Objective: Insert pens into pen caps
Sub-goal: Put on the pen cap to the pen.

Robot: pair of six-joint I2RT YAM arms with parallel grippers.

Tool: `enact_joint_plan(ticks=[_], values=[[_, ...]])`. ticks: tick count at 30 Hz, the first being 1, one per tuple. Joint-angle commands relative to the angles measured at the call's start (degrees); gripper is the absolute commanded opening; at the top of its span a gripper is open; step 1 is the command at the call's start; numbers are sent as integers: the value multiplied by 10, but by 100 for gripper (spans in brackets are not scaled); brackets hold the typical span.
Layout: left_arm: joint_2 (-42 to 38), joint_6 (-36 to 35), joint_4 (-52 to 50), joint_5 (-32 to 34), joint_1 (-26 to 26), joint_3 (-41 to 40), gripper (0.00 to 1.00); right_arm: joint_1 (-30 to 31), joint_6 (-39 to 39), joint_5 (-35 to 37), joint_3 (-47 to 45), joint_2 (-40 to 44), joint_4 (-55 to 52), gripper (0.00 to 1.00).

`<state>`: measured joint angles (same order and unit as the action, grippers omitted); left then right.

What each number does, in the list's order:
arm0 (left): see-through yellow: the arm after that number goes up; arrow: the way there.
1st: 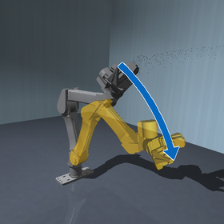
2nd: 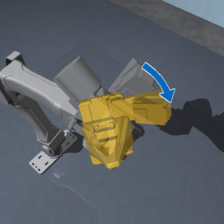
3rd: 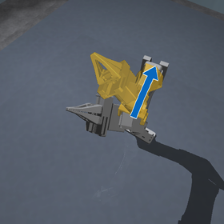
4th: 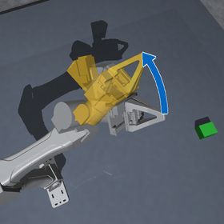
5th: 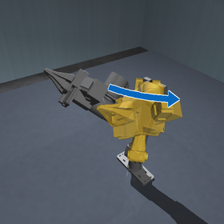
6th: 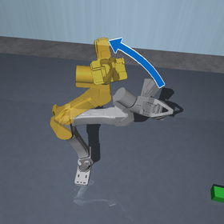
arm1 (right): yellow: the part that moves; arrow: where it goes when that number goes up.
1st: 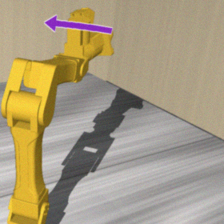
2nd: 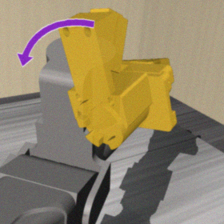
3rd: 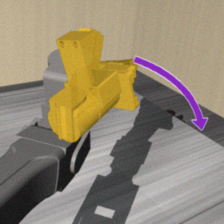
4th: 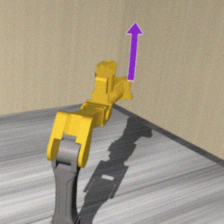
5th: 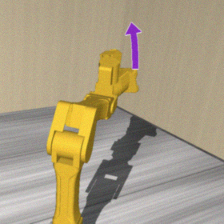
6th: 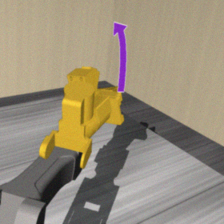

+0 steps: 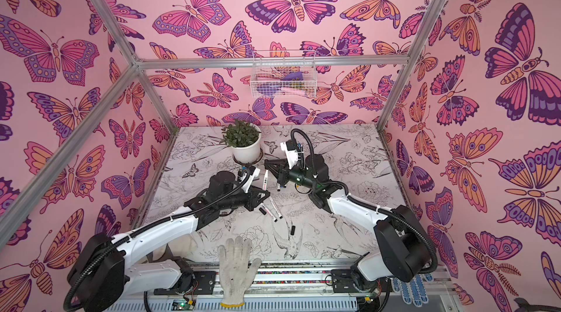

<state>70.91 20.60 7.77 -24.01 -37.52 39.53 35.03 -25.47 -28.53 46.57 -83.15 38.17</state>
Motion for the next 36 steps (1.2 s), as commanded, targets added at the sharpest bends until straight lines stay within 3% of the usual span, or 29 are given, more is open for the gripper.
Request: enact_joint_plan(ticks=[1, 16, 26, 36], values=[[-13, -7, 11, 4, -2, -2, 0, 3, 8, 7, -8, 15, -8, 0], [-6, -8, 14, 15, -2, 1, 0, -7, -79, -59, 3, 18, -81, 0], [14, 32, 101, 37, -2, 19, 0, -8, -95, -66, 31, 1, -92, 0], [83, 69, 152, 23, 3, 67, 0, -8, -79, -80, 42, 2, -125, 0]])
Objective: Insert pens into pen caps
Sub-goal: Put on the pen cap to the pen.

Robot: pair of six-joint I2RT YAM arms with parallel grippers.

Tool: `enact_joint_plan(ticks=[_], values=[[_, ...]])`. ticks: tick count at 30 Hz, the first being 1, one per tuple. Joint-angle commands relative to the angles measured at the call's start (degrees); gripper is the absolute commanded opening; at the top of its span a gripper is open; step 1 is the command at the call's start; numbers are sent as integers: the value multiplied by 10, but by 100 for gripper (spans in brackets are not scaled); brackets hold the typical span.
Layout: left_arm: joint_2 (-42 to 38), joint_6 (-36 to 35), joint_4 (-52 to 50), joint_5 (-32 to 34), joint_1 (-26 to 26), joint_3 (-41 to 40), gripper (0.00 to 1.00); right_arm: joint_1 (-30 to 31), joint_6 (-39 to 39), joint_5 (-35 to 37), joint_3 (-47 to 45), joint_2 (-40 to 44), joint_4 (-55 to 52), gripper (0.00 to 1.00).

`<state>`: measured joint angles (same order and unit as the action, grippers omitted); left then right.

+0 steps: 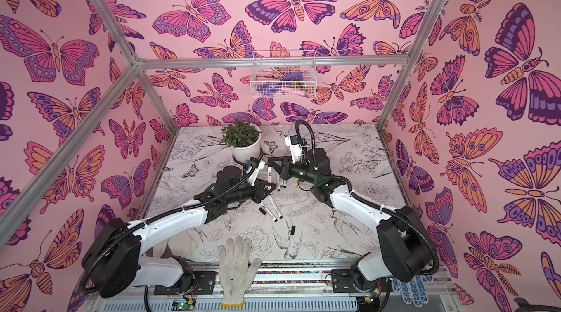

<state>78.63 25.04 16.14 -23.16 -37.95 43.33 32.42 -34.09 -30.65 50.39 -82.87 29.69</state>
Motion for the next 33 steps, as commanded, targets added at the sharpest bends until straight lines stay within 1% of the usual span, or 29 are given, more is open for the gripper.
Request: enact_joint_plan(ticks=[1, 4, 10, 13, 16, 18, 20, 23, 26, 29, 33], values=[[7, 28, 73, 11, 10, 32, 0, 17, 11, -58, 5, 2, -44, 0], [10, 36, 77, 2, 15, 39, 0, 18, 27, -59, 4, 7, -64, 0], [1, 35, 79, 0, 16, 42, 0, 17, 67, -67, 23, 8, -146, 0], [-5, 35, 76, 13, 17, 41, 0, 18, 74, -85, 33, 5, -174, 0], [-10, 48, 72, 31, 20, 43, 0, 18, 77, -81, 30, 5, -188, 0], [-14, 70, 69, 65, 23, 43, 0, 18, 83, -72, 20, 8, -194, 0], [-22, 83, 69, 98, 27, 38, 0, 20, 109, -66, 11, 14, -211, 0], [-34, 83, 66, 137, 32, 34, 0, 25, 146, -44, -3, 24, -249, 0], [-35, 76, 60, 142, 38, 38, 0, 29, 141, -49, -31, 35, -242, 0], [-29, 74, 55, 140, 41, 43, 0, 35, 170, -46, -41, 49, -269, 0], [-19, 71, 56, 135, 42, 54, 0, 40, 188, -49, -49, 49, -297, 0]])
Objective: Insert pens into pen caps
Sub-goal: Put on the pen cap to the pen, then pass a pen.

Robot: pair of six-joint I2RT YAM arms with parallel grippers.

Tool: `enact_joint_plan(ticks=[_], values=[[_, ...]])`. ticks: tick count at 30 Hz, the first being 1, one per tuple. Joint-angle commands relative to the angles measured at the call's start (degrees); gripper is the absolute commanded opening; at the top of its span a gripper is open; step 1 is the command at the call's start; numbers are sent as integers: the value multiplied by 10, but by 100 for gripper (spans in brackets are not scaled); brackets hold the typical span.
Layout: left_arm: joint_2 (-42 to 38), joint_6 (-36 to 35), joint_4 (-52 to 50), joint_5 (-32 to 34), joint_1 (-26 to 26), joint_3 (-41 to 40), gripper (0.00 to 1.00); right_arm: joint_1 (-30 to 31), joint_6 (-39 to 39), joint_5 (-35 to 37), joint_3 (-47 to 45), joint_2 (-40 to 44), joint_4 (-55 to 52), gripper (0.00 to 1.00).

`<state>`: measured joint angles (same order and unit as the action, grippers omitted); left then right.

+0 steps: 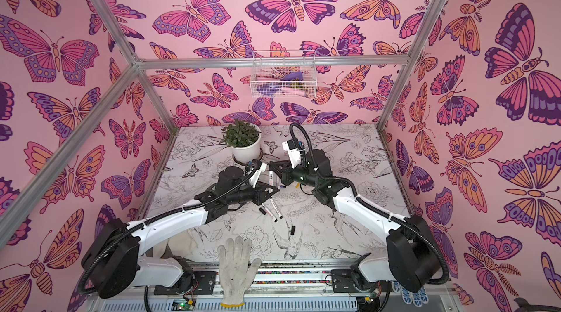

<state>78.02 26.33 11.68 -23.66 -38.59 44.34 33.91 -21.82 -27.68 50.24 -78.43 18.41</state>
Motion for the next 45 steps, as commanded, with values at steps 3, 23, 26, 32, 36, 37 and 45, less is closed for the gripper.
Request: enact_joint_plan(ticks=[3, 23, 26, 32, 36, 37, 45], values=[[-8, 55, 102, 138, 48, 52, 0, 30, 82, -80, -49, 3, -201, 0], [-33, 14, 99, 144, 53, 56, 0, 74, 143, -34, -21, -43, -305, 0], [-40, 3, 97, 145, 54, 62, 0, 73, 142, -40, -15, -53, -311, 0], [-43, -3, 97, 135, 63, 78, 0, 74, 144, -58, -9, -64, -324, 0], [-35, -11, 90, 122, 65, 90, 0, 74, 142, -51, -5, -63, -329, 0], [-31, -11, 89, 113, 62, 89, 0, 73, 142, -49, -3, -61, -328, 0], [-21, -29, 75, 25, 7, 42, 0, 39, 85, -78, 56, -54, -292, 0]])
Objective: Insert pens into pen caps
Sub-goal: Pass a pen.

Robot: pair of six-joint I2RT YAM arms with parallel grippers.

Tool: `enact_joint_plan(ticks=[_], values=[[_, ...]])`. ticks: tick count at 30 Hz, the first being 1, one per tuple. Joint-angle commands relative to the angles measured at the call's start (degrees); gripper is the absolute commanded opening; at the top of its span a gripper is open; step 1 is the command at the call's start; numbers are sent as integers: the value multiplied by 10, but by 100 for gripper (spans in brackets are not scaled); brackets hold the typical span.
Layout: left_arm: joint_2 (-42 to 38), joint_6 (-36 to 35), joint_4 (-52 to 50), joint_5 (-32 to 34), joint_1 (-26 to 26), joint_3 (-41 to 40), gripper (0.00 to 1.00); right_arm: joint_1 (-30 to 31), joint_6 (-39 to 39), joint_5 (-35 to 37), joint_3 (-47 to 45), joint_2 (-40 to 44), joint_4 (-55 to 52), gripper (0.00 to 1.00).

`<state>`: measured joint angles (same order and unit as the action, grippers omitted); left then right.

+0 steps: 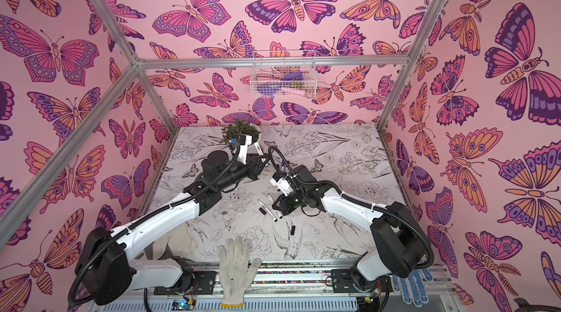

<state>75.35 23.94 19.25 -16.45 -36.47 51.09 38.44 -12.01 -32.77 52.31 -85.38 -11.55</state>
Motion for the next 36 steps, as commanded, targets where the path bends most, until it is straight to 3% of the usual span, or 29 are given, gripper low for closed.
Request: enact_joint_plan(ticks=[1, 4, 6, 11, 14, 16, 27, 31, 34, 36], values=[[4, -1, 0, -53, -15, -32, 0, -11, -23, -29, 35, 20, 19, 0], [-10, 4, -1, -50, -15, -54, 0, -29, -60, -21, 21, 45, 63, 0], [-16, 2, -7, -44, -15, -63, 0, -42, -85, 25, 14, 65, 71, 0], [-7, -6, -20, -78, -15, -69, 0, -54, -48, 54, 23, 106, 54, 40], [2, -11, -26, -104, -14, -62, 0, -54, -45, 46, 25, 128, 65, 49], [8, -15, -34, -117, -15, -54, 0, -53, -49, 39, 26, 134, 77, 50], [48, -24, -49, -150, -22, -26, 0, -46, -124, 2, 72, 55, 189, 42], [48, -31, -56, -140, -29, -23, 0, -43, -152, 10, 82, 23, 216, 27], [42, -33, -60, -127, -31, -26, 0, -42, -169, 10, 69, 19, 240, 2], [36, -31, -61, -117, -31, -32, 0, -42, -172, 22, 54, 27, 253, 0]])
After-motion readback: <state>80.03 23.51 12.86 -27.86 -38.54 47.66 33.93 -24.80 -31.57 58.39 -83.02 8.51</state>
